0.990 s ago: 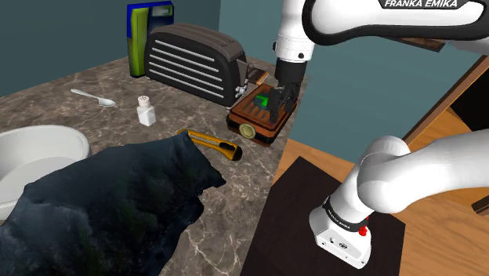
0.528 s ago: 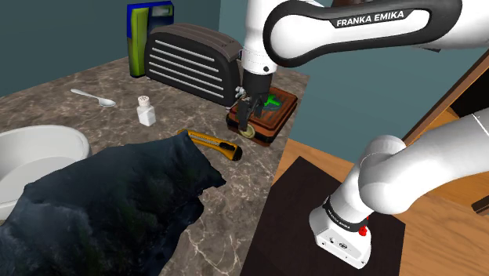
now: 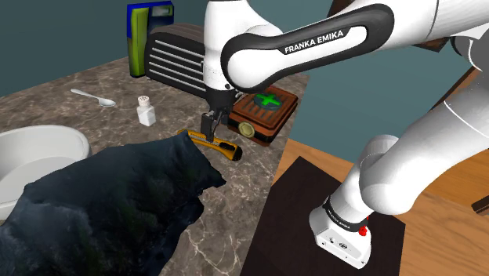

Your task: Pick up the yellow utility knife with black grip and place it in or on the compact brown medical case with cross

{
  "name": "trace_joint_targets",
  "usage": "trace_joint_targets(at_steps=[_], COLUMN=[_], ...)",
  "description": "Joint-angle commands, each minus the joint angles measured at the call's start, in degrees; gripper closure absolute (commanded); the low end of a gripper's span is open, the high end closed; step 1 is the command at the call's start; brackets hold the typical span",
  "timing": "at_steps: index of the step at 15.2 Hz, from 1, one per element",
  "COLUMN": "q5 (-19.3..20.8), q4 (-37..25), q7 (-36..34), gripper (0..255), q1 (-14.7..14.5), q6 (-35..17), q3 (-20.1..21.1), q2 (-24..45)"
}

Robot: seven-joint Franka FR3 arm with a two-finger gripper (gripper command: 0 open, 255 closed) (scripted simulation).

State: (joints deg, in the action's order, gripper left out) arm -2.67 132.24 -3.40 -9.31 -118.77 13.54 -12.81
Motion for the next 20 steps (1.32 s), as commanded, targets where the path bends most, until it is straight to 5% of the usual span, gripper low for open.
trace_joint_targets(at_steps=[1,8,15,16,20], q5=[0.6,1.1,1.1,1.1,1.1], q4=[-0.4,2.6,2.6,2.6,2.6], q7=[-0.3,-0.7,-0.7,-0.7,-0.7], gripper=[0,0,0,255,255], q1=[-0.3,-0.2,-0.2,-0.2,-0.2], q6=[-1.8,-7.0,-7.0,-7.0,-7.0], q3=[0.6,0.8,0.8,0.8,0.8], q2=[1.7,4.0,4.0,4.0,4.0])
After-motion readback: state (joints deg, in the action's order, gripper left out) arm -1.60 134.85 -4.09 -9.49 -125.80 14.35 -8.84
